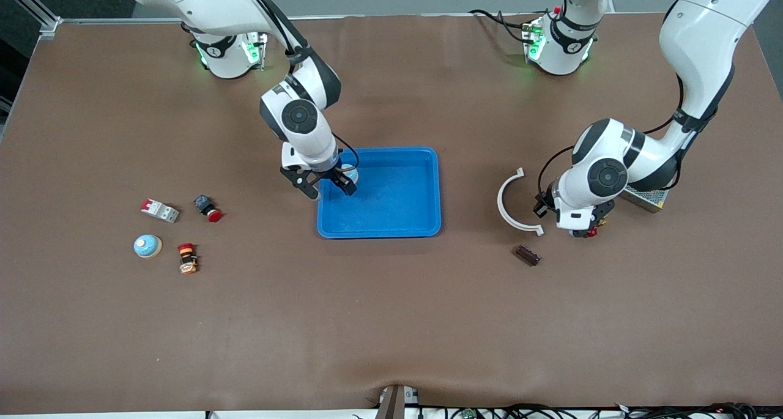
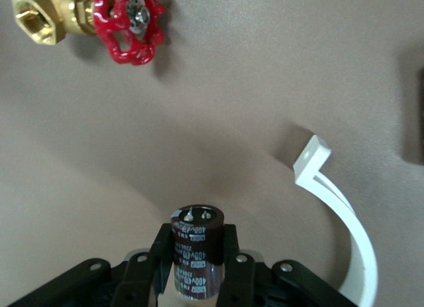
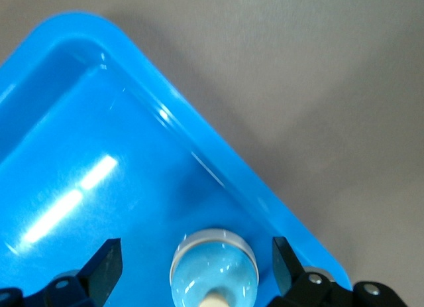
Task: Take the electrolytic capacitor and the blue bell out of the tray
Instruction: 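Grasp the second bell with the right gripper while the left gripper places the capacitor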
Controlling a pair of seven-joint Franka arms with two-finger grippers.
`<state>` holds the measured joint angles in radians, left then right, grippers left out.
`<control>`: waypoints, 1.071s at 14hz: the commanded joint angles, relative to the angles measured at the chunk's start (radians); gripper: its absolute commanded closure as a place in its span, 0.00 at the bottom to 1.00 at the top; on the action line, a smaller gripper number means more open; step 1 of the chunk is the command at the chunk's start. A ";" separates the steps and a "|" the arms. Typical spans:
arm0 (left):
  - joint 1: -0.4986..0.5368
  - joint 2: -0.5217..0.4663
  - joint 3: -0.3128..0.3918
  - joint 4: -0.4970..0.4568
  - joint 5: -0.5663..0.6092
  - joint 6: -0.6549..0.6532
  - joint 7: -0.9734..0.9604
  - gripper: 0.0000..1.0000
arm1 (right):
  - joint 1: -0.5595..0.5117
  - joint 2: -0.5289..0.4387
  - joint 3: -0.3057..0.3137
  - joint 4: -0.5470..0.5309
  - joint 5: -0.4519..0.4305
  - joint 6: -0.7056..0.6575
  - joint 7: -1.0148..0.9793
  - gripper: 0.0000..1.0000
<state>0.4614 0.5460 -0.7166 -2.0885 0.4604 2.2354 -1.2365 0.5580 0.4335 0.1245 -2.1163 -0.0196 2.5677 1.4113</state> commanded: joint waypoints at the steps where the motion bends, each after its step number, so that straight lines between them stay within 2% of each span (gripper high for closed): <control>1: 0.017 0.032 -0.017 -0.005 0.058 0.018 -0.001 0.74 | 0.033 0.021 -0.011 0.007 0.012 0.002 0.035 0.00; 2: 0.016 0.037 -0.017 -0.005 0.060 0.023 -0.003 0.69 | 0.037 0.022 -0.011 0.007 0.012 0.002 0.035 0.00; 3: 0.016 0.045 -0.017 -0.004 0.060 0.024 -0.009 0.57 | 0.039 0.025 -0.011 0.007 0.012 0.003 0.035 0.00; 4: 0.014 0.045 -0.017 -0.002 0.060 0.024 -0.011 0.40 | 0.042 0.031 -0.011 0.007 0.012 0.006 0.035 0.00; 5: 0.016 0.040 -0.017 -0.001 0.060 0.024 -0.014 0.07 | 0.043 0.039 -0.011 0.009 0.010 0.012 0.035 0.00; 6: 0.016 0.032 -0.017 0.004 0.060 0.018 -0.009 0.00 | 0.045 0.044 -0.011 0.010 0.010 0.015 0.035 0.00; 9: 0.008 -0.012 -0.026 0.056 0.060 -0.009 -0.009 0.00 | 0.046 0.047 -0.011 0.013 0.010 0.014 0.035 0.00; 11: 0.009 -0.020 -0.059 0.149 0.058 -0.115 -0.004 0.00 | 0.048 0.047 -0.011 0.019 0.010 0.014 0.035 0.00; 12: 0.008 -0.020 -0.076 0.203 0.058 -0.176 -0.001 0.00 | 0.051 0.047 -0.011 0.021 0.010 0.012 0.035 0.09; 13: 0.008 -0.018 -0.092 0.250 0.057 -0.228 0.014 0.00 | 0.052 0.048 -0.011 0.021 0.010 0.011 0.035 0.25; 15: 0.006 -0.017 -0.103 0.342 0.046 -0.301 0.083 0.00 | 0.057 0.048 -0.011 0.024 0.010 0.011 0.035 0.75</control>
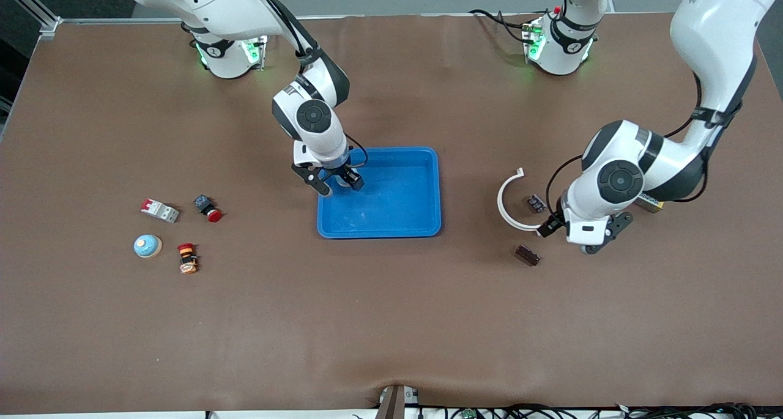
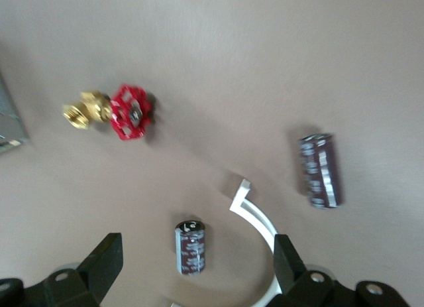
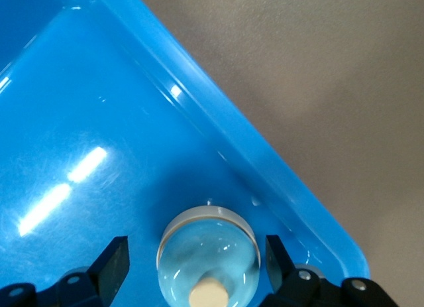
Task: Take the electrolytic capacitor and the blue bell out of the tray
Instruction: 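Grasp the second bell with the right gripper while the left gripper places the capacitor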
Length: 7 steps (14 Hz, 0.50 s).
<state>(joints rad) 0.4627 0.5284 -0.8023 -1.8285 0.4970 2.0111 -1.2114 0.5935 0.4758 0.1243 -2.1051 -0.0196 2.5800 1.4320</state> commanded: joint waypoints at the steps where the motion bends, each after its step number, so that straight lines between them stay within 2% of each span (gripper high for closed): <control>1: 0.004 0.001 -0.017 0.124 0.008 -0.107 0.105 0.00 | 0.022 0.006 -0.009 0.013 0.010 -0.001 0.015 1.00; 7: 0.013 -0.008 -0.044 0.342 0.003 -0.248 0.312 0.00 | 0.008 0.001 -0.009 0.048 0.012 -0.023 0.001 1.00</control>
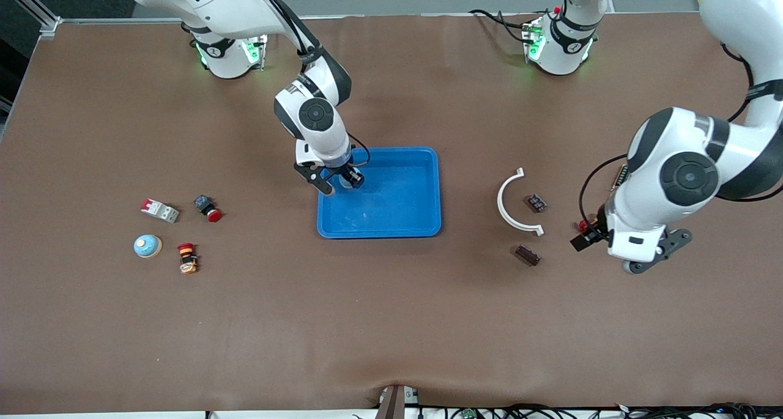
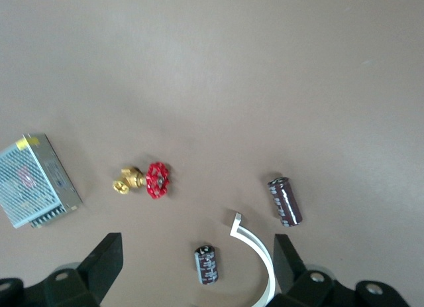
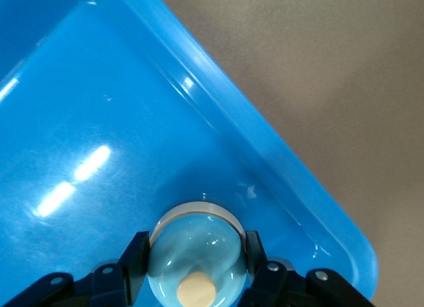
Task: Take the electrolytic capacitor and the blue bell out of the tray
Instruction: 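Carry the bell toward the breaker while the left gripper returns to rest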
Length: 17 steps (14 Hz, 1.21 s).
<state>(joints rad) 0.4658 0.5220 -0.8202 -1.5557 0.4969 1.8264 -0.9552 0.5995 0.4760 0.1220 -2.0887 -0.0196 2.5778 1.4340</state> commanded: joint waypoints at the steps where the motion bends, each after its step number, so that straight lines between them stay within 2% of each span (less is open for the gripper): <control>1: 0.008 -0.013 -0.030 0.097 0.003 -0.084 0.084 0.00 | -0.001 0.000 -0.007 0.059 0.010 -0.069 -0.015 1.00; 3: 0.013 -0.054 -0.034 0.111 0.005 -0.101 0.157 0.00 | -0.023 0.001 -0.008 0.162 0.012 -0.254 -0.119 1.00; 5: 0.017 -0.097 -0.033 0.115 0.002 -0.110 0.237 0.00 | -0.059 -0.013 -0.010 0.206 0.012 -0.396 -0.318 1.00; 7: 0.019 -0.132 -0.033 0.117 0.002 -0.114 0.303 0.00 | -0.118 -0.060 -0.012 0.191 0.012 -0.464 -0.519 1.00; 9: 0.027 -0.164 -0.031 0.117 -0.009 -0.119 0.370 0.00 | -0.161 -0.147 -0.013 0.126 0.012 -0.482 -0.650 1.00; 11: 0.017 -0.218 -0.011 0.114 -0.072 -0.119 0.398 0.00 | -0.211 -0.239 -0.013 0.040 0.012 -0.496 -0.759 1.00; 14: -0.076 -0.304 0.122 0.105 -0.196 -0.147 0.424 0.00 | -0.260 -0.354 -0.015 -0.098 0.012 -0.479 -0.878 1.00; 17: -0.160 -0.382 0.266 0.098 -0.294 -0.190 0.565 0.00 | -0.312 -0.431 -0.016 -0.216 0.009 -0.409 -0.986 1.00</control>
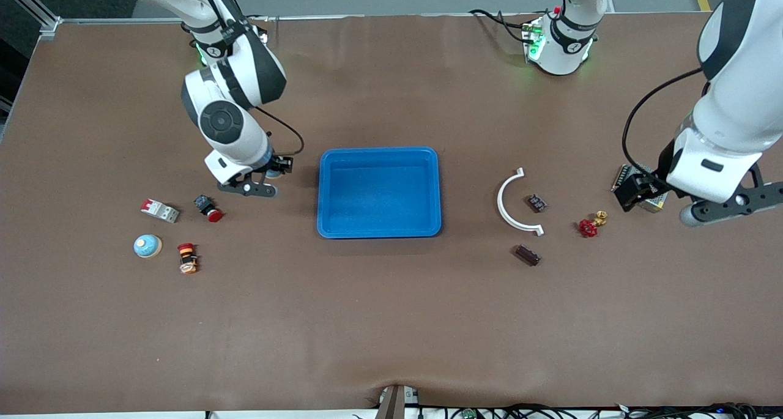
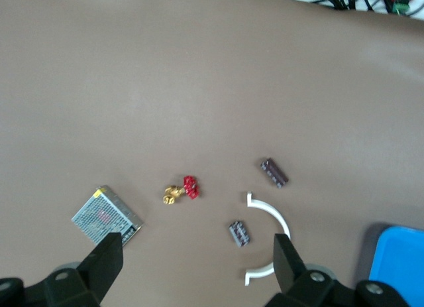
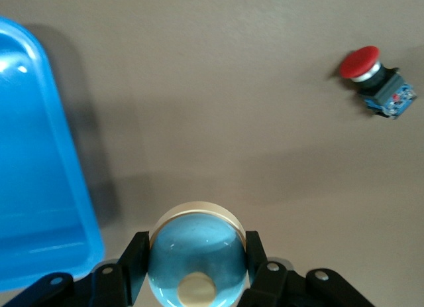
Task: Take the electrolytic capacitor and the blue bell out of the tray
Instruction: 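Carry the bell toward the breaker while the left gripper returns to rest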
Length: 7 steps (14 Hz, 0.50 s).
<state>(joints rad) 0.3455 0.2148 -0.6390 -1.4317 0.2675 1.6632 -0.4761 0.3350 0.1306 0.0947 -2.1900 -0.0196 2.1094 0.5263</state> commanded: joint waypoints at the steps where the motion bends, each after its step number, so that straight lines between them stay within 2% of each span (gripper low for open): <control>1: -0.058 -0.104 0.128 -0.044 -0.101 -0.029 0.120 0.00 | -0.074 -0.101 0.011 -0.155 0.009 0.093 -0.122 1.00; 4: -0.190 -0.182 0.324 -0.091 -0.185 -0.036 0.244 0.00 | -0.142 -0.129 0.010 -0.234 -0.008 0.162 -0.238 1.00; 7: -0.279 -0.219 0.431 -0.128 -0.200 -0.049 0.318 0.00 | -0.244 -0.141 0.010 -0.283 -0.031 0.213 -0.395 1.00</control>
<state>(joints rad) 0.1296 0.0456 -0.2784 -1.5021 0.0865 1.6195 -0.2013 0.1589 0.0390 0.0915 -2.4135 -0.0301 2.2848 0.2198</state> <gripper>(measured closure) 0.000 0.370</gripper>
